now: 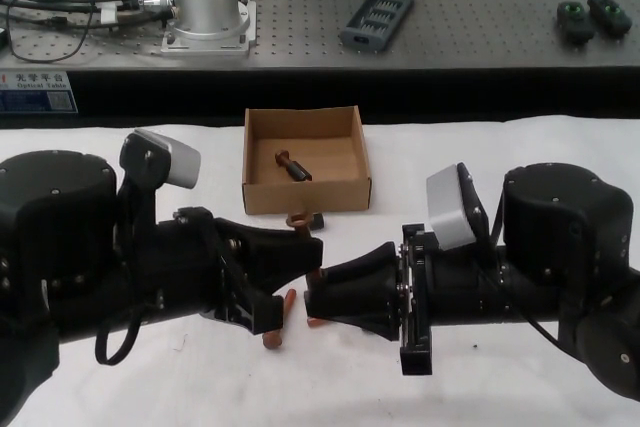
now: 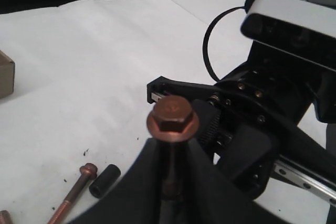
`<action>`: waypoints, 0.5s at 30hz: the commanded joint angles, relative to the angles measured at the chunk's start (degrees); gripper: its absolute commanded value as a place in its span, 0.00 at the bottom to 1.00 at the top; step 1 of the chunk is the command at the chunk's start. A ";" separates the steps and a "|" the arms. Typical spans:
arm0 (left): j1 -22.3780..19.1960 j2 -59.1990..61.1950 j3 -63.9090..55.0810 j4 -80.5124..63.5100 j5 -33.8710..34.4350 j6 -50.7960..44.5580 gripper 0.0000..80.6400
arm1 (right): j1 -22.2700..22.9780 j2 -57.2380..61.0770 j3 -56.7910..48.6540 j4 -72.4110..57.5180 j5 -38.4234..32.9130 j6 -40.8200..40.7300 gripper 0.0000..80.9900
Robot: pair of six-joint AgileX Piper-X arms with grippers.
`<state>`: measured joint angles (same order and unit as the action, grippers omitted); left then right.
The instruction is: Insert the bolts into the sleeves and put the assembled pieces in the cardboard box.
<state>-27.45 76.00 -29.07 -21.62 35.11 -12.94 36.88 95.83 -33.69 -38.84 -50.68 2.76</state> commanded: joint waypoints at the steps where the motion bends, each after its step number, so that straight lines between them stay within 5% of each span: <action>1: -0.06 -0.08 -0.12 4.52 0.37 2.01 0.01 | -0.13 -0.58 -0.48 -2.92 0.84 1.54 0.06; 15: -0.06 -0.08 -0.12 3.40 4.25 6.15 0.04 | -0.13 -0.58 -0.48 -3.14 0.84 1.54 0.06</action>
<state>-27.45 76.00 -29.64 -17.26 38.33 -8.81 37.18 95.83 -33.69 -39.15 -51.59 2.99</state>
